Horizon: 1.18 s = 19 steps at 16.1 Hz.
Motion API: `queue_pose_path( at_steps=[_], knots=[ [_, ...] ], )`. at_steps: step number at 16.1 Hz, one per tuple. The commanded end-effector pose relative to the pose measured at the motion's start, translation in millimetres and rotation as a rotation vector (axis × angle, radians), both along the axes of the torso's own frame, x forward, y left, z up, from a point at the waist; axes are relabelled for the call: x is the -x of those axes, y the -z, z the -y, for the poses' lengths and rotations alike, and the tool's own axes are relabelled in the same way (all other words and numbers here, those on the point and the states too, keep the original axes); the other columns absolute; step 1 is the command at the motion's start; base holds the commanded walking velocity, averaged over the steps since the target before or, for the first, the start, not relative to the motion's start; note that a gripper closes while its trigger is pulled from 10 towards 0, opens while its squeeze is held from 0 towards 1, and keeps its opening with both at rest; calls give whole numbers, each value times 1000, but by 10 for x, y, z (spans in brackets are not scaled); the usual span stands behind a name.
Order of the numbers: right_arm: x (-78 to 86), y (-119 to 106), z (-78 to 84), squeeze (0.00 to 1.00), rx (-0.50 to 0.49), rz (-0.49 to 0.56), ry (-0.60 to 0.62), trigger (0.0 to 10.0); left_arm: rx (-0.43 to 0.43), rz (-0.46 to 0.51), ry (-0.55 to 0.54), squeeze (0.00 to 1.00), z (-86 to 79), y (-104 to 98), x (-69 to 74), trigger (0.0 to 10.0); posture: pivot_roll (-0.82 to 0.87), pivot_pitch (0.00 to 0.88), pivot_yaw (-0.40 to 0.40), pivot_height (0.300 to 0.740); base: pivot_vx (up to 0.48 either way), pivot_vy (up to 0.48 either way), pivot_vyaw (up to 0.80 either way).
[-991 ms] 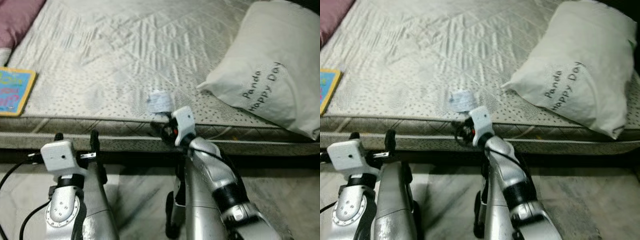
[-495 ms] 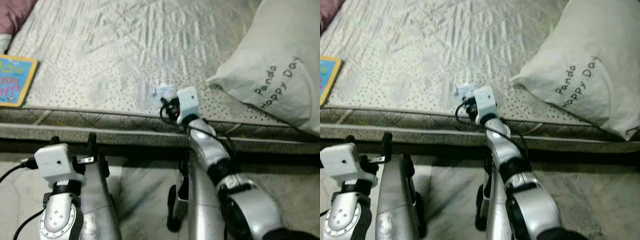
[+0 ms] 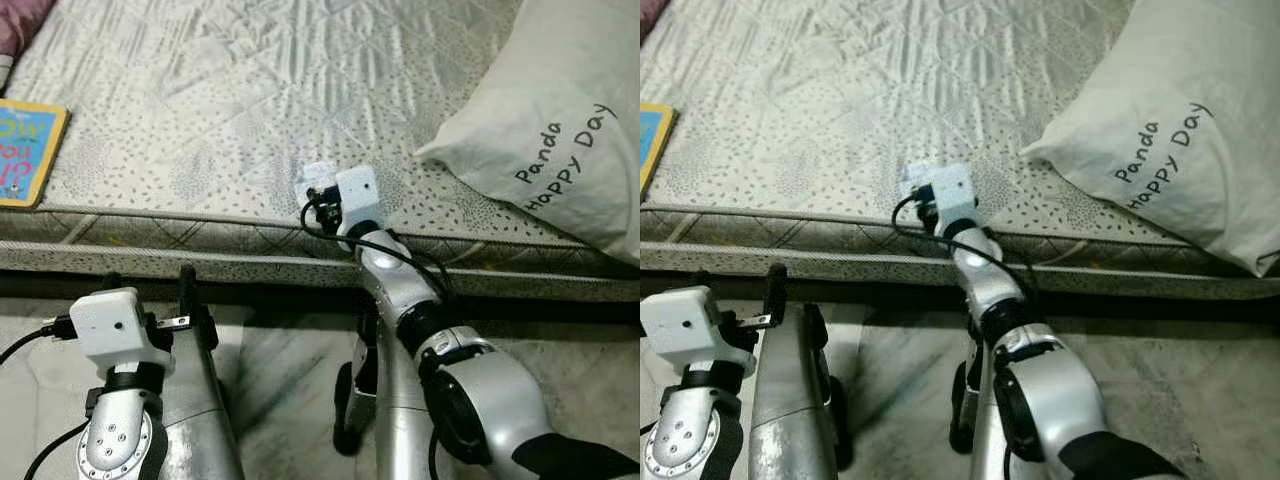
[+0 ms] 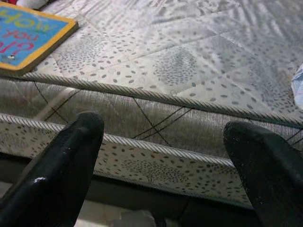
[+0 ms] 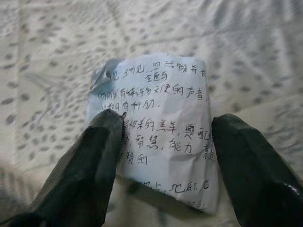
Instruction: Clean up the room
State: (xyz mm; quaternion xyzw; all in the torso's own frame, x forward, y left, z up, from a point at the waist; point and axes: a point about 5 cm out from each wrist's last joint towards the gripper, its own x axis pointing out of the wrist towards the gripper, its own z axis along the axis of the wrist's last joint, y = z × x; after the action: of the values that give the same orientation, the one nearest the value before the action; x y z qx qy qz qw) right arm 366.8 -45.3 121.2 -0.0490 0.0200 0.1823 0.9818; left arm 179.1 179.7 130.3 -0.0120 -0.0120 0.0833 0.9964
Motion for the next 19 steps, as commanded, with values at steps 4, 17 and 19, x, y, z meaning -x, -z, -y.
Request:
queue_pose_path(
  at_steps=[4,17,19],
  knots=[
    [50,47,-167,0,-8,-28,-40,0,-13,-7,-6,0,-10,-23,15,10000,217,307,-101,506,0,0,0],
    [24,54,-77,0,-1,-21,-26,0,41,19,94,0,126,-35,-158,10000,189,254,-98,506,0,0,0],
    [4,32,-48,0,-1,-14,-23,0,46,27,107,0,141,-31,-234,10000,174,227,-97,506,0,0,0]
  ],
)
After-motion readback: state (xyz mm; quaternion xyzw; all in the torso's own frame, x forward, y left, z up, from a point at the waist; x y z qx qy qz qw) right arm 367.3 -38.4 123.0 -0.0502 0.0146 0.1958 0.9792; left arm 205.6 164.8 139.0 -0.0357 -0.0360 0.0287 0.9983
